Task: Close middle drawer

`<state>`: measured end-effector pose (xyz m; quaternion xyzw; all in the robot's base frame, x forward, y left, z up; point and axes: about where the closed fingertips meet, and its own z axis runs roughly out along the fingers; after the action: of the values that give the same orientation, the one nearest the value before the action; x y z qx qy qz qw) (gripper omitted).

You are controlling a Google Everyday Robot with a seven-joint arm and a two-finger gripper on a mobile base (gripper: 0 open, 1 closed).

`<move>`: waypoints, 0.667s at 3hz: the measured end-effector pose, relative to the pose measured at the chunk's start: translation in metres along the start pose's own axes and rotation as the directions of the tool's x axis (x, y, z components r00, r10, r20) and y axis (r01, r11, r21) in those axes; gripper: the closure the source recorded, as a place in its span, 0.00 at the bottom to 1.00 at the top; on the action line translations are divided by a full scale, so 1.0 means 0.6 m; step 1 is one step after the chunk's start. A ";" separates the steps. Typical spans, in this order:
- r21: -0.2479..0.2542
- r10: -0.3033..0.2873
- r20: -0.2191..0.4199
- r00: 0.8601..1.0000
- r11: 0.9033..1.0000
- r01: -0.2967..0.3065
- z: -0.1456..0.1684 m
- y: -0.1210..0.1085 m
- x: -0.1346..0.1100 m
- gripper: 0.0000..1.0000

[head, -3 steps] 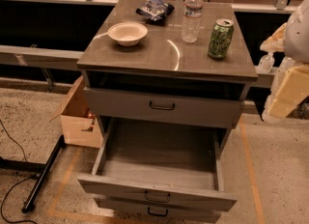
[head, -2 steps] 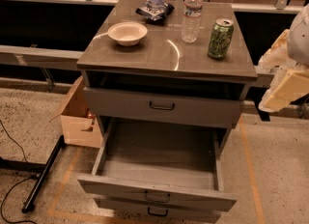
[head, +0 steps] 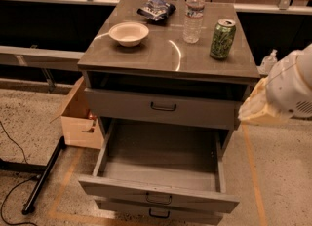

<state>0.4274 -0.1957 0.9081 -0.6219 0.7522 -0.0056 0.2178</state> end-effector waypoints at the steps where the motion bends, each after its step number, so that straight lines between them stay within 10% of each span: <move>1: -0.008 -0.038 0.038 0.999 0.999 0.038 0.091 0.040 0.001 1.00; 2: -0.003 -0.071 0.055 0.996 0.997 0.072 0.212 0.081 -0.001 1.00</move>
Offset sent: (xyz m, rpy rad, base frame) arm -0.0046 0.0756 -0.2138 0.0331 0.0036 0.1419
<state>0.4246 -0.1506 0.7796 -0.6489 0.7231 0.0057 0.2366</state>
